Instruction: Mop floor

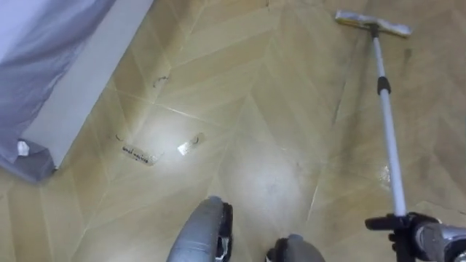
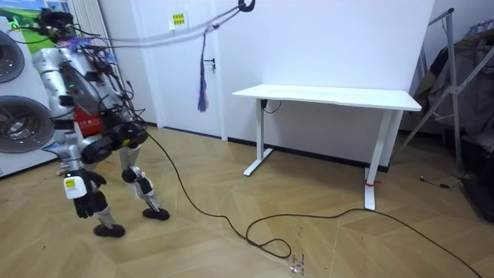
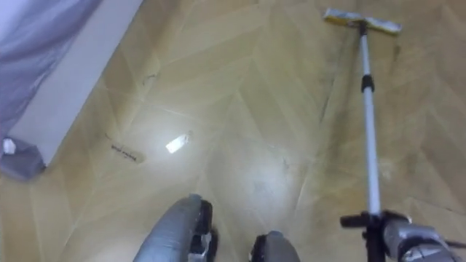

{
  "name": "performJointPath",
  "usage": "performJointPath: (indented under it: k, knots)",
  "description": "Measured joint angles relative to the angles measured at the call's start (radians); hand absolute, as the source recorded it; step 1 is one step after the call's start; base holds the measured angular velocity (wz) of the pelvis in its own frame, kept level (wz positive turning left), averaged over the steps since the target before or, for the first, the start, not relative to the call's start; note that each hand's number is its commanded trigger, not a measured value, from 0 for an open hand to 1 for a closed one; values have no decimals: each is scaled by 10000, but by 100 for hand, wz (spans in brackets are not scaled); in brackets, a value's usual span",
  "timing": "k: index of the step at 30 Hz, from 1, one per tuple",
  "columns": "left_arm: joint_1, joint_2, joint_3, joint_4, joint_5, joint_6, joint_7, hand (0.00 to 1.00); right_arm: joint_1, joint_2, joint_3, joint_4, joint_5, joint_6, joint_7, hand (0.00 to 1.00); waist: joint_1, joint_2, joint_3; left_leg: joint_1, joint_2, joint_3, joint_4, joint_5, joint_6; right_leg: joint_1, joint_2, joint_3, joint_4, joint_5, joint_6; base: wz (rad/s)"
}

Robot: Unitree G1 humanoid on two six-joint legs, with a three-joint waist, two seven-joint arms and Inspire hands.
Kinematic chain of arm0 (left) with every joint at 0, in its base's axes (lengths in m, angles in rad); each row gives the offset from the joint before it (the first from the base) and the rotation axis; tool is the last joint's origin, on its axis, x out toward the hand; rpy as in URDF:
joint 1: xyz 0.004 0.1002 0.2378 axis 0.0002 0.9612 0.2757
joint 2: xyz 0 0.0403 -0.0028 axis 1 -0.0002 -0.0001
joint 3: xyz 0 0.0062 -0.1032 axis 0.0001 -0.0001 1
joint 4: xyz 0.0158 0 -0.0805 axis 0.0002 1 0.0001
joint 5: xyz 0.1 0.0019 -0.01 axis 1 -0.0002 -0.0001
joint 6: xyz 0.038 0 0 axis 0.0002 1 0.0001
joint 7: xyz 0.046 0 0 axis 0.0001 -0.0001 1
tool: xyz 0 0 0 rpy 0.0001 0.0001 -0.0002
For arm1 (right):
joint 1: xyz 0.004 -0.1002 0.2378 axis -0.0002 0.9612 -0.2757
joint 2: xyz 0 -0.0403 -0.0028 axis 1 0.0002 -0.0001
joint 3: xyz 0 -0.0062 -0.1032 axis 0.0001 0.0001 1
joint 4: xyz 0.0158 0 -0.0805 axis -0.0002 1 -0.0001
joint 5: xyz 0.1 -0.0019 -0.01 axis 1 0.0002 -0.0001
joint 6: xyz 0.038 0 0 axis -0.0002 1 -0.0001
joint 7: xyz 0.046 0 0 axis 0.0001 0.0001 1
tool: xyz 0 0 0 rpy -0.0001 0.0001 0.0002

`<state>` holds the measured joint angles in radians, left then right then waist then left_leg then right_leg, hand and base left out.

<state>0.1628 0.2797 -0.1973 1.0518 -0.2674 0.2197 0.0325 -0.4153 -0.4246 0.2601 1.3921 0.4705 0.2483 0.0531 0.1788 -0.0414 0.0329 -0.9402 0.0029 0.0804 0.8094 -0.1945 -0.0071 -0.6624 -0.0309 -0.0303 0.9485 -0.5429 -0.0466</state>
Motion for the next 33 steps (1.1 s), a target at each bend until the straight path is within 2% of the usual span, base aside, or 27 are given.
performJointPath:
  k: [1, 2, 3, 4, 5, 6, 7, 8, 9, 10, 12, 13, 14, 15, 17, 18, 20, 21, 22, 23, 25, 27, 28, 29, 30, 31, 33]
  knots:
    - [74, 26, -4, 77, 7, 48, -158, 0, 371, 83, -35, 6, 160, -20, 73, 100, -79, 42, -24, 281, -58, 34, -349, 363, 471, 537, -79, 1, -231, -205, 68, 28]
    - [-16, 23, -16, 91, 7, 113, -266, 0, 955, 114, -97, 9, 396, -87, 162, 100, -301, 75, -122, 521, -302, 84, -218, 12, 968, 960, -222, 43, -398, -368, 251, 48]
    - [-64, 0, -36, 112, 6, 114, -293, 0, 1232, 113, -89, 31, 497, -92, 190, 100, -381, 123, -115, 636, -370, 154, -138, -156, 1074, 1051, -297, 73, -255, -377, 291, 59]
    - [-336, -70, -32, 116, 54, 93, -354, 0, 1744, 96, -90, 172, 692, -99, 269, 100, -390, 235, -120, 782, -373, 382, 156, -519, 1296, 970, -405, 244, 336, -119, 681, 25]
    - [-524, -183, -24, 76, 172, -41, -360, 0, 2125, 116, -73, 466, 714, -164, 342, 100, -387, 396, -141, 963, -382, 569, 428, -975, 1466, 775, -467, 459, 1158, 339, 923, 3]
    - [-609, -267, -5, 46, 251, -89, -352, 0, 2326, 130, -63, 595, 706, -206, 327, 100, -389, 502, -197, 1037, -407, 607, 521, -1164, 1534, 637, -471, 553, 1505, 626, 975, -16]
    - [-826, -387, -10, 5, 354, -194, -330, 0, 2777, 193, 43, 677, 701, -302, 162, 100, -448, 706, -268, 1228, -559, 627, 513, -1406, 1642, 430, -471, 684, 2018, 1111, 1061, -10]
    - [-1040, -515, 70, 45, 357, -390, -195, 0, 3156, 348, 23, 714, 691, -425, -53, 100, -645, 884, -281, 1423, -737, 569, 362, -1513, 1709, 126, -500, 782, 2302, 1220, 1116, -6]
    - [-1103, -609, 202, 67, 362, -480, -96, 0, 3304, 450, 21, 714, 673, -498, -162, 100, -701, 982, -262, 1523, -821, 512, 260, -1542, 1716, -69, -535, 837, 2399, 1190, 1085, -9]
    - [-1132, -744, 387, 69, 352, -642, 88, 0, 3590, 692, 11, 710, 655, -622, -352, 100, -839, 1097, -283, 1726, -907, 485, 2, -1545, 1720, -540, -533, 837, 2306, 1179, 1085, -34]
    - [-1059, -851, 375, 82, 333, -682, 227, 0, 3906, 1119, 17, 703, 625, -760, -600, 100, -917, 1193, -267, 2178, -909, 418, -518, -1550, 1689, -1006, -449, 858, 1272, 1181, 1057, -53]
    - [-896, -943, 367, 80, 333, -681, 288, 0, 4065, 1322, -9, 686, 520, -785, -661, 100, -975, 1271, -288, 2470, -892, 380, -838, -1547, 1627, -1059, -460, 823, 32, 1310, 971, -46]
    - [-700, -998, 382, 83, 347, -675, 316, 0, 4167, 1494, -112, 664, 262, -787, -668, 100, -1114, 1275, -294, 2695, -891, 397, -1028, -1593, 1535, -1005, -575, 662, -1240, 1758, 892, -35]
    - [-628, -1013, 398, 86, 350, -666, 341, 0, 4196, 1549, -117, 662, 233, -786, -668, 100, -1180, 1286, -293, 2763, -887, 410, -1050, -1649, 1473, -960, -591, 560, -1698, 2163, 836, -20]
    - [-499, -1120, 379, 105, 321, -504, 424, 0, 4274, 1607, -122, 562, 35, -749, -656, 100, -1199, 1342, -291, 2965, -677, 211, -1094, -1798, 1243, -736, -531, -67, -1993, 2338, 615, -26]
    - [-493, -1107, 380, 105, 285, -440, 430, 0, 4272, 1610, -125, 471, -10, -711, -658, 100, -1187, 1310, -271, 3013, -640, 188, -1104, -1823, 1196, -697, -536, -203, -2015, 2342, 557, -29]
    - [-491, -1088, 391, 194, 80, -346, 446, 0, 3943, 1591, -163, 394, -302, -565, -665, 100, -1128, 1146, -162, 3020, -518, -29, -776, -1961, 948, -632, -425, -382, -1834, 2220, 313, -20]
    - [-495, -1078, 395, 199, 20, -312, 446, 0, 3783, 1580, -162, 393, -374, -479, -662, 100, -1094, 1101, -135, 2981, -473, -29, -573, -2018, 857, -635, -386, -384, -1786, 2135, 263, -21]
    - [-520, -1073, 387, 190, -131, -274, 449, 0, 3346, 1483, -160, 438, -447, -325, -651, 100, -1014, 1011, -116, 2767, -375, -46, -70, -2085, 743, -730, -409, -459, -1528, 1972, 139, -16]
    - [-528, -1051, 367, 189, -412, -284, 454, 0, 2860, 1316, -161, 507, -502, -219, -634, 100, -967, 914, -65, 2505, -313, -45, 529, -2133, 654, -869, -439, -516, -1166, 1740, 50, -11]
    - [-524, -914, 328, 151, -779, -282, 494, 0, 2117, 961, -177, 555, -505, -175, -625, 100, -921, 787, -15, 2095, -275, -50, 1465, -2137, 639, -1121, -486, -507, -492, 1334, -101, 9]
    - [-496, -654, 263, 104, -991, -279, 540, 0, 1269, 539, -128, 547, -419, -178, -608, 100, -751, 672, 3, 1604, -116, -80, 2396, -2094, 562, -1382, -326, -445, 15, 1044, -120, -1]
    - [-430, -393, 158, -150, -1161, -272, 679, 0, 773, 304, -14, 397, -323, -221, -601, 100, -558, 462, 23, 1334, 30, -49, 2910, -2004, 406, -1554, -154, -278, 281, 939, -148, -28]
    - [-393, -224, 154, -186, -1147, -268, 801, 0, 265, 143, 116, 270, -291, -315, -603, 100, -358, 315, 27, 1075, 183, -19, 3333, -1817, 111, -1575, -57, -224, 386, 906, -264, -24]
    - [-375, -156, 161, -206, -1136, -245, 857, 0, 77, 94, 170, 125, -265, -311, -610, 100, -331, 186, 22, 1006, 201, -18, 3401, -1751, 36, -1562, -57, -212, 415, 886, -304, 0]
    - [-365, -59, 188, -229, -1055, -210, 889, 0, -190, -1, 173, -165, -155, -291, -595, 100, -347, 97, -83, 855, 202, -44, 3035, -1816, 27, -1530, -61, -208, 375, 923, -251, 39]
    - [-389, -55, 220, -365, -847, -228, 895, 0, -301, -96, -105, -405, -68, -257, -555, 100, -413, 78, -69, 737, 177, -29, 1454, -1752, 33, -1181, -36, -227, 90, 933, -230, 50]
